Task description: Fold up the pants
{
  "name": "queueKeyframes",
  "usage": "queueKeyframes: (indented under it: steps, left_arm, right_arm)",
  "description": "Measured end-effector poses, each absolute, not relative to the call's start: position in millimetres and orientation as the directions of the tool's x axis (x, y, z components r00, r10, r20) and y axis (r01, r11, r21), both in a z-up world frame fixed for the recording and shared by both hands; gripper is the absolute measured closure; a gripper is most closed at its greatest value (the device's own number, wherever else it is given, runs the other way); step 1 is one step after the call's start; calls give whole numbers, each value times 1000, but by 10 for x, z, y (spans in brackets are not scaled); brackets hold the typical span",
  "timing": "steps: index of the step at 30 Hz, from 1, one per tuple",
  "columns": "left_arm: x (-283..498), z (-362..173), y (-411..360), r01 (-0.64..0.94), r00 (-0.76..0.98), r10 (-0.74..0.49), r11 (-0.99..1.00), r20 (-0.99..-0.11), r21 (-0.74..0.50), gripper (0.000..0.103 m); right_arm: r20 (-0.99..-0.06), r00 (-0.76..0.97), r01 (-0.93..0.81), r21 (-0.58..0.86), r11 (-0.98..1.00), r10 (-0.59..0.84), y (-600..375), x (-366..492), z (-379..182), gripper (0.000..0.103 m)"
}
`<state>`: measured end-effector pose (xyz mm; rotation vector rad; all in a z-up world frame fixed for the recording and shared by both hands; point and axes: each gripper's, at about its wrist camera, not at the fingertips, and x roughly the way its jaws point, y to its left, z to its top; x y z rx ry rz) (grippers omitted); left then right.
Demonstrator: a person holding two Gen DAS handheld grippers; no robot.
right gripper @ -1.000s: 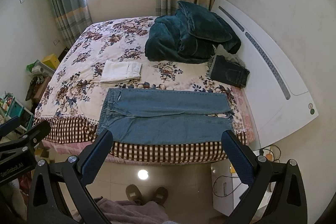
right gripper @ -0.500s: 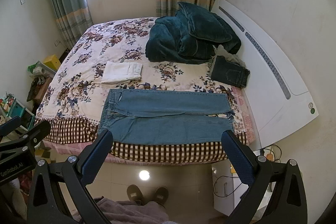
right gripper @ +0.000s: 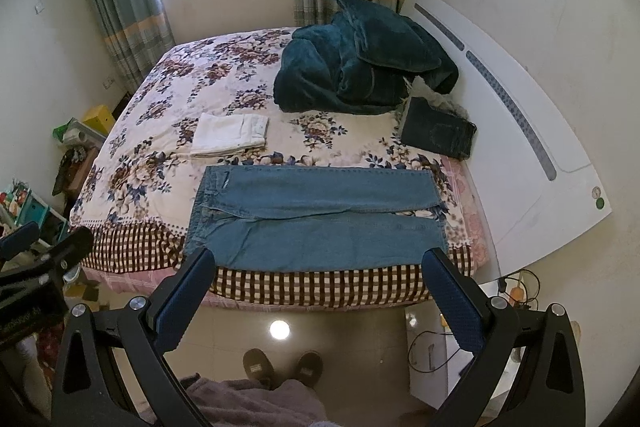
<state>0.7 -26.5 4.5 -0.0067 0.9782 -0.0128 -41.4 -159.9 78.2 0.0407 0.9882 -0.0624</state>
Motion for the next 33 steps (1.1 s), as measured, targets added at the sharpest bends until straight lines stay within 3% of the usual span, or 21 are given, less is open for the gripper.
queueKeyframes:
  steps: [8,15,25,33]
  left_arm:
    - [545,-248,-350,-127,605,146,988,-782,87,0]
    - [1540,-898,-308,-179,502,218,973,-837,146,0]
    - [3458,-2380,-20,-292,230,230,943,-946,159,0]
    - [4905,-4141,477,-488,-52,201,850,-978,200,0]
  right_arm:
    - [-845,527,212,29,977,-89,-2104,174,138,0]
    - [-895,433,361,63,930,-108,-2695,1179,-643,0]
    - [-973,206,579,33,815,-107,-3557,3132,-2434,0]
    - [-994,44,699,-43,714,-103,-4168,4504,-4279,0]
